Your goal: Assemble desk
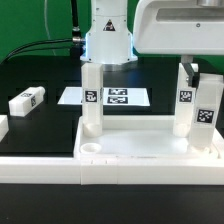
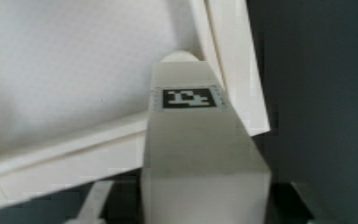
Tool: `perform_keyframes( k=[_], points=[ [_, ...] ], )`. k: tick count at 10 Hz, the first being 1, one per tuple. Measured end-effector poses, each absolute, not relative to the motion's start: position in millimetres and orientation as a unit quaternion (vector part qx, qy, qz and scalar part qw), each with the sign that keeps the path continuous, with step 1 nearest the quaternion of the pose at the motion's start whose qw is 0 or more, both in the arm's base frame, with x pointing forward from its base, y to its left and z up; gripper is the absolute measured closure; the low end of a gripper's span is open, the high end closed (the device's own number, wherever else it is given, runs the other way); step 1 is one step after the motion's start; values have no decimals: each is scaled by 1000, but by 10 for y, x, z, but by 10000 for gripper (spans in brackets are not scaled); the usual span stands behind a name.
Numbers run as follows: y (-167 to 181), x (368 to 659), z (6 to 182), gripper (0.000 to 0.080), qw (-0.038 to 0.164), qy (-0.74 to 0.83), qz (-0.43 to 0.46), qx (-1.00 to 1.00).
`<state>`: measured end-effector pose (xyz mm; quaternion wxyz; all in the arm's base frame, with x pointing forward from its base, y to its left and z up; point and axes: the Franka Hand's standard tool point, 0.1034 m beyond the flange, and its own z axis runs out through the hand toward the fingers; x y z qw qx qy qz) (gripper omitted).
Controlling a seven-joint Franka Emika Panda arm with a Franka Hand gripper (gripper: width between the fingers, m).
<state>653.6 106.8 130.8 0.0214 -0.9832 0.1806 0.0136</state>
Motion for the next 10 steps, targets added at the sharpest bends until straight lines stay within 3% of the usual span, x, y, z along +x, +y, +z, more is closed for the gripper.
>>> perform_keyframes(
  k=[10],
  points=[
    [964, 6448, 1290, 511, 50, 655, 14, -754]
  ],
)
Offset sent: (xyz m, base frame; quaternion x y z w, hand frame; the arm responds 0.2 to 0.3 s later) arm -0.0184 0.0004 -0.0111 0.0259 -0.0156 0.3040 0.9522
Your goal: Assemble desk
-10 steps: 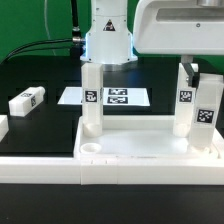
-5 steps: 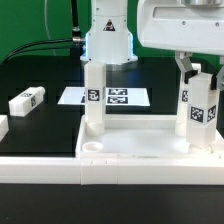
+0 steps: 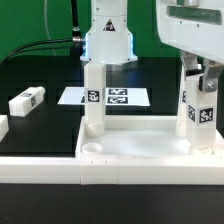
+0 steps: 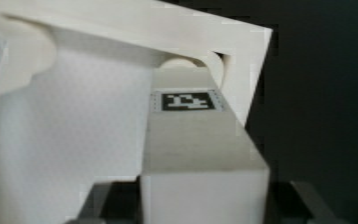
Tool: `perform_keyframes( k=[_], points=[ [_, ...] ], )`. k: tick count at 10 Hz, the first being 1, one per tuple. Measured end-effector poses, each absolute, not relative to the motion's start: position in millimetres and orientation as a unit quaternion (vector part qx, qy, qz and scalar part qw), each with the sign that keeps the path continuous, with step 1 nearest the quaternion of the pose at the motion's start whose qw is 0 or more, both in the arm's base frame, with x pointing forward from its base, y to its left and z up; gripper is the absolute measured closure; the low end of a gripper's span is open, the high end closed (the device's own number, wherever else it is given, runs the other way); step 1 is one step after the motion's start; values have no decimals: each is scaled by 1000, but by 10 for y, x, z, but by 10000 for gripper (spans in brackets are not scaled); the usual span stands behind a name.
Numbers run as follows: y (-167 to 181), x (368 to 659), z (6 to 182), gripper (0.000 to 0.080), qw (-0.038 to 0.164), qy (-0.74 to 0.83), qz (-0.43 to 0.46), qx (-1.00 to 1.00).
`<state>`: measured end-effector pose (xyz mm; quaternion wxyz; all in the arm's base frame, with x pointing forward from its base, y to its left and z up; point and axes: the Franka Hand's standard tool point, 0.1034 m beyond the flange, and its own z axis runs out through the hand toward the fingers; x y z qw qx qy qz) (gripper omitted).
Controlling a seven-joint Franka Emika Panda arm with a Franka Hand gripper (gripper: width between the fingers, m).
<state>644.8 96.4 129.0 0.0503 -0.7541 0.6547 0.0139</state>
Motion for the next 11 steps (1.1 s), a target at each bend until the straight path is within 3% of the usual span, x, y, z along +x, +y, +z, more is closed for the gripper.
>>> perform_keyframes(
  k=[5, 6, 7, 8, 9, 11],
  points=[
    [1040, 6447, 1295, 511, 51, 759, 30, -649],
    [1045, 6446, 1293, 454, 52, 769, 32, -636],
    [1046, 6445, 1290, 323, 52, 760, 31, -647],
    [1043, 6445, 1290, 323, 52, 747, 31, -662],
    [1026, 6455, 1302, 189, 53, 721, 29, -690],
    [1027, 6456, 1300, 162, 55, 662, 24, -747]
  ],
)
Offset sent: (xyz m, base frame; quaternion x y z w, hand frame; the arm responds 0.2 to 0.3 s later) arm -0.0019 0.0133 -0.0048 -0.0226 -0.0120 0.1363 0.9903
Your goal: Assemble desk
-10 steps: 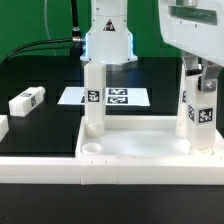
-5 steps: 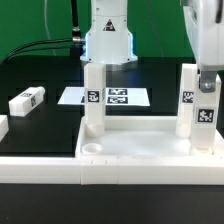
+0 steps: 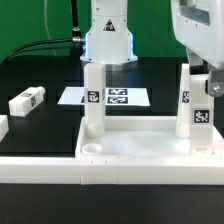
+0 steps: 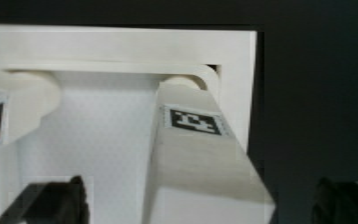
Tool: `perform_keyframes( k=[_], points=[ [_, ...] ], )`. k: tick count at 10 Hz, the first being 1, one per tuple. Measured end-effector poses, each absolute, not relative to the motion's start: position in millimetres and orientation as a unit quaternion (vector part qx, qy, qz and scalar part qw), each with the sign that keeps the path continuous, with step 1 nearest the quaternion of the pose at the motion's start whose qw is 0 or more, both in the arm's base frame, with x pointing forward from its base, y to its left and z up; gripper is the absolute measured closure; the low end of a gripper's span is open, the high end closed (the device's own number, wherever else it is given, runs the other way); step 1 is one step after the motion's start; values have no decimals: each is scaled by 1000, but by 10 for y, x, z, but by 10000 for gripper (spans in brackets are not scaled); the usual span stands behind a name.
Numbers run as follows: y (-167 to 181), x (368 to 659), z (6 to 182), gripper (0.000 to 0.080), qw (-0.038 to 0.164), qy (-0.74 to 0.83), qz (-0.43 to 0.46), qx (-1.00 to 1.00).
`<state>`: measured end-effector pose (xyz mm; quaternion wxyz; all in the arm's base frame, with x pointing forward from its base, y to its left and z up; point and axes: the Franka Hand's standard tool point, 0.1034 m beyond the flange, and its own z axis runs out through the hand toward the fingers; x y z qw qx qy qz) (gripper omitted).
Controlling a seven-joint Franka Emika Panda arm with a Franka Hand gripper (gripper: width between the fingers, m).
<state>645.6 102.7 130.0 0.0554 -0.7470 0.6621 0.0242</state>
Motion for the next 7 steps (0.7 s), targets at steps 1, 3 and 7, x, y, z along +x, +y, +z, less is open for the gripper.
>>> perform_keyframes(
  k=[1, 3, 7],
  points=[
    [1027, 6456, 1299, 152, 56, 637, 22, -769],
    [1024, 6456, 1298, 150, 58, 571, 18, -819],
    [971, 6474, 1279, 150, 59, 355, 0, -933]
  ],
)
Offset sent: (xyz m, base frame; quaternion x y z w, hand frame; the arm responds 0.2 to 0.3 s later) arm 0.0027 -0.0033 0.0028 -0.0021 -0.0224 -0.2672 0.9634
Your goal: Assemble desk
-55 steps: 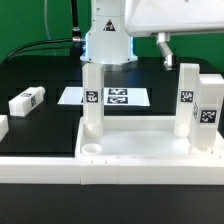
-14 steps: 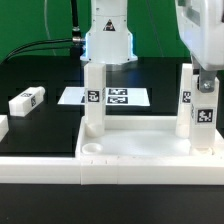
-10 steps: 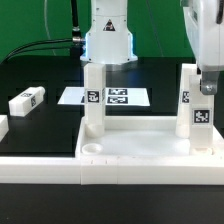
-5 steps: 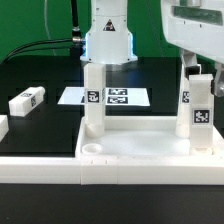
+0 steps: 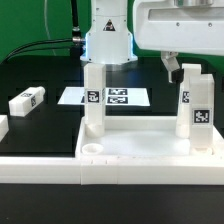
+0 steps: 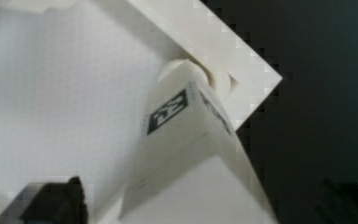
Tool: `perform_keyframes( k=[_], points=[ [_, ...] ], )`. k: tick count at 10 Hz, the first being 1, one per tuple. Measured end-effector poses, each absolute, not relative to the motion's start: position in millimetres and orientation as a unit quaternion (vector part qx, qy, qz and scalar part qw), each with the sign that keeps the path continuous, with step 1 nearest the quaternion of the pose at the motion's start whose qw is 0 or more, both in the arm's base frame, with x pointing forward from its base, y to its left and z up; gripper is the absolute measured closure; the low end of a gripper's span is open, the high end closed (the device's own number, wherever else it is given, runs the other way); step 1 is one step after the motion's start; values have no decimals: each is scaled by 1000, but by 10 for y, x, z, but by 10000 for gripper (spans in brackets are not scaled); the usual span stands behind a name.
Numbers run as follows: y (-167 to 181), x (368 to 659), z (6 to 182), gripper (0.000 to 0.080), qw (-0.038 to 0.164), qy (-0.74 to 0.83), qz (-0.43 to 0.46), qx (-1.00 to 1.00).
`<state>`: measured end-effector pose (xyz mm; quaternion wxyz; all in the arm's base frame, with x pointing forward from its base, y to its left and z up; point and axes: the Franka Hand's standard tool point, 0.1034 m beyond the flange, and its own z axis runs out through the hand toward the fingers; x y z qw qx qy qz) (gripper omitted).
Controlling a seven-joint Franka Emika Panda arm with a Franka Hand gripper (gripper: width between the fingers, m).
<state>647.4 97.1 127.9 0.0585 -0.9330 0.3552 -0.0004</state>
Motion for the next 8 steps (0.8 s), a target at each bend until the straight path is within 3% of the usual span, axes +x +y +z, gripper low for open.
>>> perform_keyframes(
  k=[6, 8],
  points=[
    [976, 6480, 1240, 150, 51, 145, -16, -988],
    [971, 6478, 1235, 424, 50, 144, -15, -988]
  ],
)
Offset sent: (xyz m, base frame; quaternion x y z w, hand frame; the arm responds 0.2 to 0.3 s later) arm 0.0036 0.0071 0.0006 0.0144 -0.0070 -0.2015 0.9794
